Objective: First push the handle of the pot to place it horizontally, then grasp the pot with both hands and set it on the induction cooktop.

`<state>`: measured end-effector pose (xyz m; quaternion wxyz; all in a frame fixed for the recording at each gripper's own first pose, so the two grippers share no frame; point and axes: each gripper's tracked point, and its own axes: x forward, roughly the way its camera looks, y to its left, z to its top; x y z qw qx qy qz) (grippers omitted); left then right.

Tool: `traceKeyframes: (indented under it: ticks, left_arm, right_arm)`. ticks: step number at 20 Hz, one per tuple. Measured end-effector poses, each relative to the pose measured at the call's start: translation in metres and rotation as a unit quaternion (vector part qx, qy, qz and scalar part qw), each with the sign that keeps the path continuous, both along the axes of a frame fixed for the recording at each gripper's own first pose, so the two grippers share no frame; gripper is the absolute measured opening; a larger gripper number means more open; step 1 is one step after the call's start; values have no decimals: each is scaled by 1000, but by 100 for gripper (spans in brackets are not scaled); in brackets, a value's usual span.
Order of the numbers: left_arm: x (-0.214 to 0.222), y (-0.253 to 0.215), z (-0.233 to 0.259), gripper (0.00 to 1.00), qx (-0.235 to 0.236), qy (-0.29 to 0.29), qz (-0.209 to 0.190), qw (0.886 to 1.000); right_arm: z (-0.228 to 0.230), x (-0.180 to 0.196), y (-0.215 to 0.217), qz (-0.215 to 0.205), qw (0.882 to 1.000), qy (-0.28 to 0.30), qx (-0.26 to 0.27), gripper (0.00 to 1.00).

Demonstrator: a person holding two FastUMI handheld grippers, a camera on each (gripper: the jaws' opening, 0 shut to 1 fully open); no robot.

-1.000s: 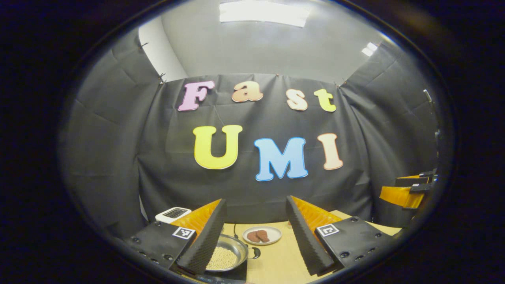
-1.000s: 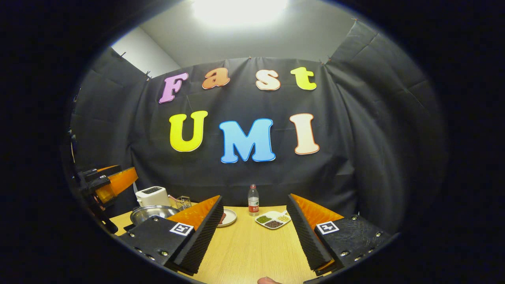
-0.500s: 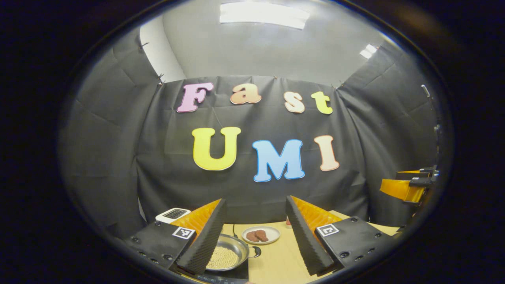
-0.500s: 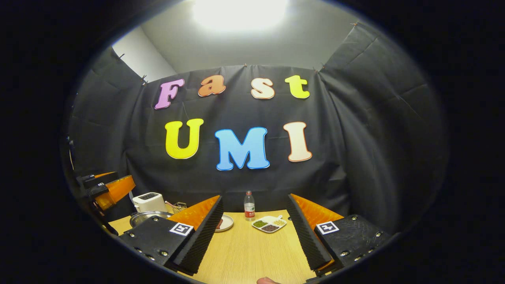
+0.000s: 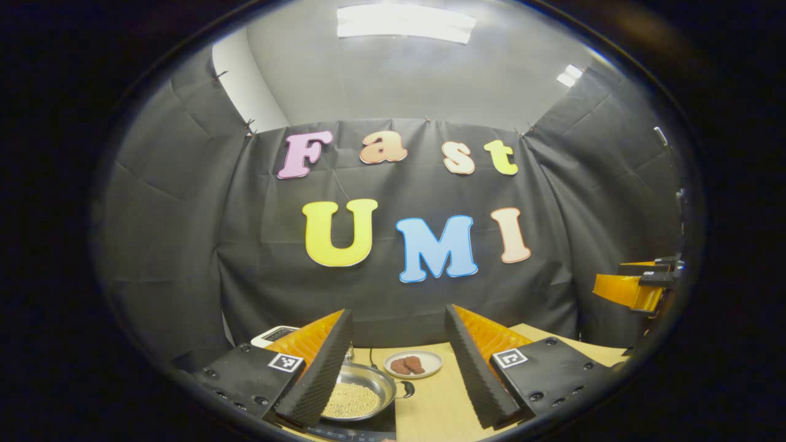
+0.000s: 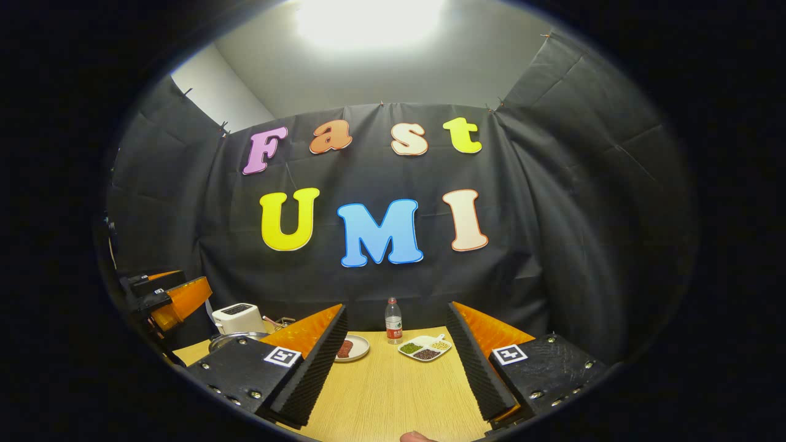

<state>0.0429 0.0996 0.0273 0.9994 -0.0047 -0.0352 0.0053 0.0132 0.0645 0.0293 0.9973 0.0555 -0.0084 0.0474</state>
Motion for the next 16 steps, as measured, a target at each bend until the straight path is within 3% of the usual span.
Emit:
traceKeyframes:
  ticks: [1,3,4,8,14,16]
  left_arm:
    - [-1,0,0,100,-5,-3,2,1000]
    - [-2,4,-4,100,-14,1,5,1000]
    - [-3,6,-2,91,-13,0,8,1000]
    - [0,8,9,91,3,-10,11,1000]
    - [4,-5,7,90,-13,-19,-6,1000]
    - [5,-9,8,96,-16,-21,-12,1000]
  right_arm:
    - [1,2,0,1,1000,-1,-6,97]
    - [6,5,-2,0,1000,-7,-10,98]
    - [7,5,0,1,1000,-8,-9,97]
    - [8,6,5,10,1000,-9,-5,98]
    - [12,5,9,3,1000,-19,-5,97]
    - [10,5,10,1,1000,-20,-11,97]
